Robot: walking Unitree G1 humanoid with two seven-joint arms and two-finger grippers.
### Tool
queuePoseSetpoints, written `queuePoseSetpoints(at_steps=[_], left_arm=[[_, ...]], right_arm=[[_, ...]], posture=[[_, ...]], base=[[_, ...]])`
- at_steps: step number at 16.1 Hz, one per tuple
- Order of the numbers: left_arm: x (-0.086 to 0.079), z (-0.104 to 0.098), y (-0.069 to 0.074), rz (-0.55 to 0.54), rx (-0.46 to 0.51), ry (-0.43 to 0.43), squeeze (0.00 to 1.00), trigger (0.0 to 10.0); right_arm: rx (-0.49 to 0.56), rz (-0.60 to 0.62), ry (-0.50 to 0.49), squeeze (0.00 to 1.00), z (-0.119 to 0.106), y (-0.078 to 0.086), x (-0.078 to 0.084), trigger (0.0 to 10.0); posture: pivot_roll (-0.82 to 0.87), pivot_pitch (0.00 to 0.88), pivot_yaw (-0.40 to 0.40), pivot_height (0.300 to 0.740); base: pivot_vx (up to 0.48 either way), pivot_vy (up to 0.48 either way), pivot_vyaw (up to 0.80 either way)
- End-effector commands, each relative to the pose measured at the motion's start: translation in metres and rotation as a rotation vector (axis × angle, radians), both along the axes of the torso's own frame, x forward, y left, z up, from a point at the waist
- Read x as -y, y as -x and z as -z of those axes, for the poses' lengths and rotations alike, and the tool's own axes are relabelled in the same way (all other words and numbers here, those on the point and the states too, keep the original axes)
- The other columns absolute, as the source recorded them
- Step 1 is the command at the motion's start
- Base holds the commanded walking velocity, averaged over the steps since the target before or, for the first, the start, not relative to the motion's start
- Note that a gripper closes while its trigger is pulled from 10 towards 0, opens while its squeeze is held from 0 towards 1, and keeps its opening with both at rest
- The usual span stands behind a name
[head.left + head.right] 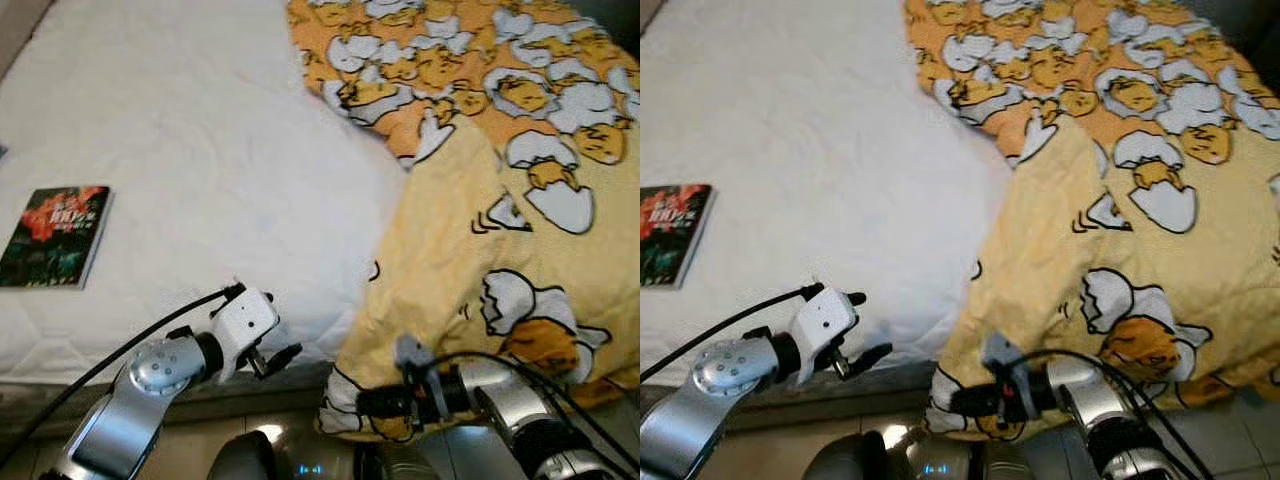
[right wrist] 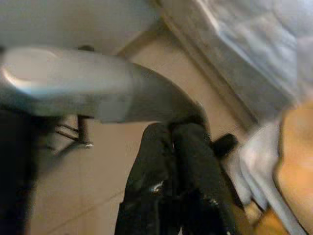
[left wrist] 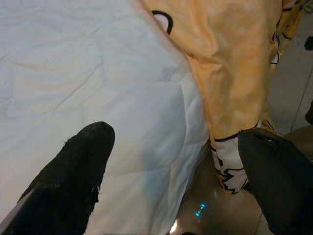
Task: Clean up the room
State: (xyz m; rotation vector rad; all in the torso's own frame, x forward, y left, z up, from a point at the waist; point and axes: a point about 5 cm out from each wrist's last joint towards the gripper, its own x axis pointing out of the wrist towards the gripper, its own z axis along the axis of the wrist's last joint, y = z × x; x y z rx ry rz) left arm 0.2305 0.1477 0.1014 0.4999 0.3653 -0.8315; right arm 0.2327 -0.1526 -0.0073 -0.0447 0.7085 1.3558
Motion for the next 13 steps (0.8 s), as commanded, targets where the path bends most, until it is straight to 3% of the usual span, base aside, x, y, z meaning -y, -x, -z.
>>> queuePoseSetpoints(at_steps=[1,2,3,5,6,8,9,10,13], left_arm=[[0.001,0.003,0.001,0.007,-0.006,-0.006,1.00,10.0],[0.001,0.003,0.001,0.007,-0.005,-0.007,1.00,10.0],[0.000,0.003,0.000,0.011,-0.003,-0.012,1.00,10.0],[0.000,0.003,0.000,0.014,-0.001,-0.017,1.00,10.0],[-0.001,0.003,0.000,0.015,0.000,-0.018,1.00,10.0],[0.000,0.002,-0.001,0.021,0.005,-0.021,1.00,10.0],[0.001,0.002,-0.002,0.022,0.006,-0.021,1.00,10.0],[0.001,0.002,-0.003,0.023,0.009,-0.021,1.00,10.0],[0.001,0.002,-0.004,0.026,0.017,-0.024,1.00,10.0]], right_arm=[[0.061,0.104,0.046,0.00,0.004,-0.008,0.002,2.9],[0.099,0.206,0.058,0.00,0.002,-0.017,0.000,10.0],[0.156,0.318,0.054,0.00,-0.004,-0.029,-0.001,10.0],[0.165,0.452,-0.019,0.00,-0.018,-0.046,-0.004,10.0],[0.181,0.503,-0.047,1.00,-0.023,-0.054,-0.006,10.0],[0.248,0.661,-0.073,1.00,-0.039,-0.077,-0.013,10.0],[0.258,0.694,-0.063,1.00,-0.041,-0.080,-0.014,10.0],[0.287,0.764,0.018,1.00,-0.042,-0.087,-0.015,10.0],[0.328,0.869,0.117,1.00,-0.047,-0.099,-0.022,10.0]], posture=[[0.06,0.143,-0.021,0.740],[0.06,0.141,-0.019,0.740],[0.06,0.138,-0.018,0.740],[0.07,0.133,-0.016,0.740],[0.07,0.129,-0.014,0.740],[0.07,0.122,-0.012,0.740],[0.07,0.121,-0.012,0.740],[0.07,0.117,-0.012,0.740],[0.07,0.109,-0.013,0.740]], base=[[0.000,0.000,0.00],[0.000,0.000,0.00],[0.000,0.000,0.00],[0.000,0.000,0.00],[0.000,0.000,0.00],[0.000,0.000,0.00],[0.000,0.000,0.00],[0.000,0.000,0.00],[0.000,0.000,0.00]])
